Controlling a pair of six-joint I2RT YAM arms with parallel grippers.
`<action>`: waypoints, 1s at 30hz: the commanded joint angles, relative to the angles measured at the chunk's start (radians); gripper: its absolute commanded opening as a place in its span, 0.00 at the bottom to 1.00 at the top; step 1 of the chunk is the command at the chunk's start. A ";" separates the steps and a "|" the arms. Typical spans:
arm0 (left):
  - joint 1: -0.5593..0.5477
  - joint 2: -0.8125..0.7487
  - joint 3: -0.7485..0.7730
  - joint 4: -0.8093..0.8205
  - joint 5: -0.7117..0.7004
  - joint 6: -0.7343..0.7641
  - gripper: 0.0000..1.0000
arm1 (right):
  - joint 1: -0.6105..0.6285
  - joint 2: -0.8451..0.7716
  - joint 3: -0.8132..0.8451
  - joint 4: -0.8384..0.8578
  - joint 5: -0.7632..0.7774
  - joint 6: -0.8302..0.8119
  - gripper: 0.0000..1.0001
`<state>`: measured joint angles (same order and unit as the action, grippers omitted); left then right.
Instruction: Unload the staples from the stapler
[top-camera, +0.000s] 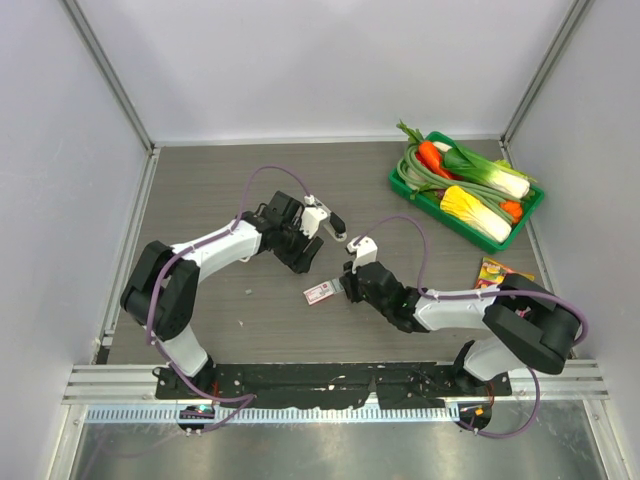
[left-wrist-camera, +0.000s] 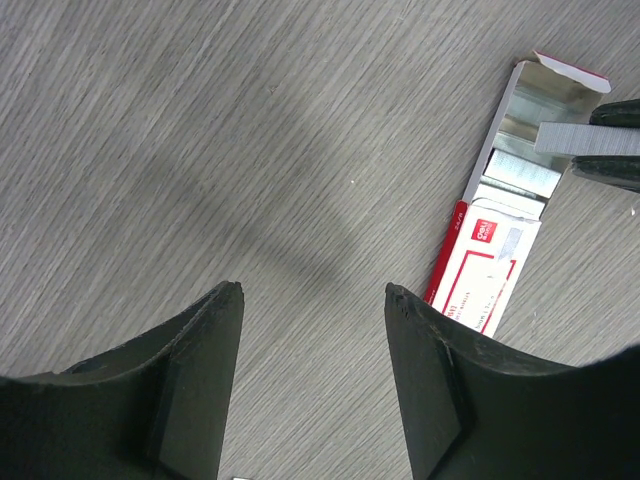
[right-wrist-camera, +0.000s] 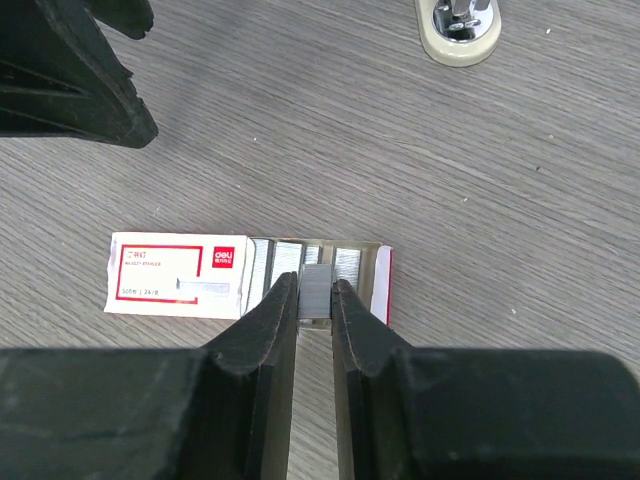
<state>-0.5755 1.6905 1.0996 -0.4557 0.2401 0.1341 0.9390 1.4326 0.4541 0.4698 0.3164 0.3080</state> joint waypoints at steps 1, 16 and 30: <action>0.005 -0.048 0.020 -0.003 0.025 -0.005 0.62 | 0.007 0.018 0.028 0.066 0.030 -0.020 0.01; 0.005 -0.051 0.009 0.002 0.027 -0.004 0.61 | 0.007 0.043 0.041 0.089 0.033 -0.026 0.01; 0.005 -0.058 0.005 0.005 0.030 -0.002 0.61 | 0.009 0.063 0.043 0.102 0.041 -0.041 0.01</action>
<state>-0.5755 1.6764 1.0996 -0.4618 0.2474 0.1345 0.9409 1.4933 0.4675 0.5163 0.3317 0.2840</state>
